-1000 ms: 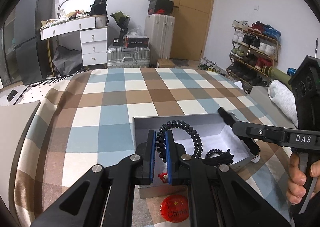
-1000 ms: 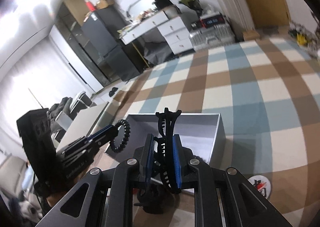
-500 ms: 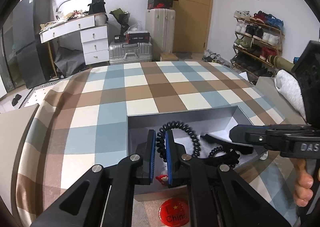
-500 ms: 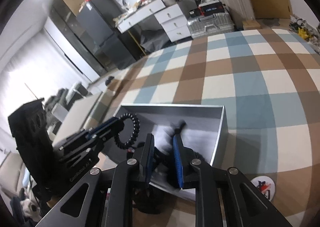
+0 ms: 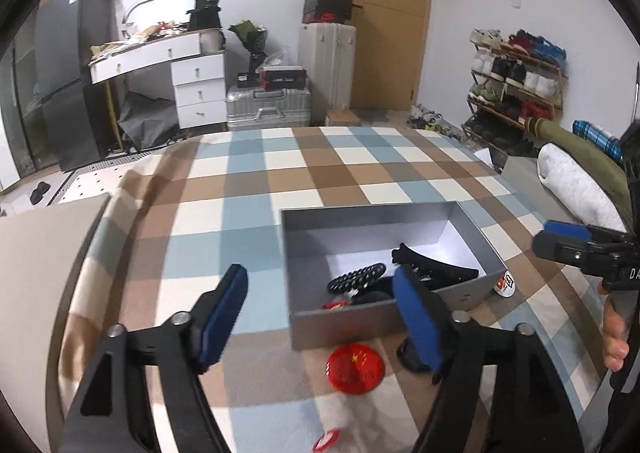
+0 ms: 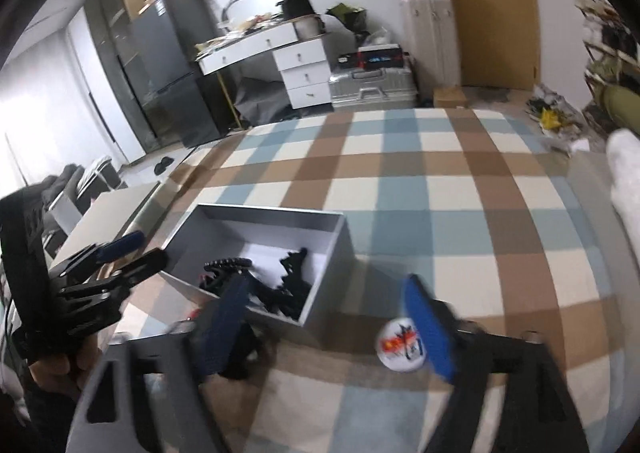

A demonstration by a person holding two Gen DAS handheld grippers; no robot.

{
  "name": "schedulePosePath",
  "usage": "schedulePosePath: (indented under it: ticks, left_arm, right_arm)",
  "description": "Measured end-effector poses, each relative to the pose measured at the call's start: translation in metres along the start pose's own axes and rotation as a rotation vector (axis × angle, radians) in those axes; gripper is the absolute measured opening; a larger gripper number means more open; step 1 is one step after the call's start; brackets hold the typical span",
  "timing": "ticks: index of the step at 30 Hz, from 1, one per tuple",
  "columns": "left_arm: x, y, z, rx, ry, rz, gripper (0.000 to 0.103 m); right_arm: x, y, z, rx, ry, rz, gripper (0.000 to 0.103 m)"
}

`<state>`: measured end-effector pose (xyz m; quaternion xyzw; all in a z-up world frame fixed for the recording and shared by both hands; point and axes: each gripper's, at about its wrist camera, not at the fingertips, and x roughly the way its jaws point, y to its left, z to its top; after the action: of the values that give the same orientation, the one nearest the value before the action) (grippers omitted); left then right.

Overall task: Organize jewelry
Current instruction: 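Open both grippers to release the hair tie and clip in the box, then withdraw both grippers toward the white badge and clear ring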

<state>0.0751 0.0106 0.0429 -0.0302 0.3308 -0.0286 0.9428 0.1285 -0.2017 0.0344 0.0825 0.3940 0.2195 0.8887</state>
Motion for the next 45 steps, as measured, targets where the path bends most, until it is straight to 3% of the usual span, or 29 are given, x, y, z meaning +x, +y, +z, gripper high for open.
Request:
schedulePosePath:
  ticks: [8, 12, 15, 21, 30, 33, 38, 45]
  left_arm:
    - [-0.018, 0.009, -0.016, -0.048, -0.001, 0.014, 0.084]
    - [-0.013, 0.007, -0.026, -0.031, 0.047, 0.017, 0.089]
    - [-0.009, 0.008, -0.033, -0.029, 0.082, 0.023, 0.101]
    - [-0.002, 0.001, -0.052, 0.019, 0.176, 0.01, 0.102]
    - [0.0, -0.006, -0.065, 0.083, 0.228, 0.028, 0.102]
    - [0.0, -0.005, -0.067, 0.095, 0.238, 0.032, 0.102]
    - [0.002, -0.002, -0.069, 0.103, 0.252, 0.042, 0.102]
    - [0.004, -0.005, -0.071, 0.116, 0.256, 0.014, 0.101]
  right_arm:
    - [-0.005, -0.03, -0.018, 0.058, 0.041, -0.043, 0.103]
    - [-0.002, -0.039, -0.02, 0.073, 0.059, -0.068, 0.103]
    - [0.003, -0.041, -0.023, 0.056, 0.082, -0.127, 0.103]
    - [0.02, -0.037, -0.033, 0.003, 0.143, -0.154, 0.103]
    - [0.034, -0.03, -0.041, -0.073, 0.183, -0.185, 0.102]
    - [0.04, -0.026, -0.041, -0.103, 0.186, -0.204, 0.098]
    - [0.053, -0.023, -0.042, -0.13, 0.207, -0.232, 0.075]
    - [0.056, -0.019, -0.043, -0.147, 0.195, -0.217, 0.063]
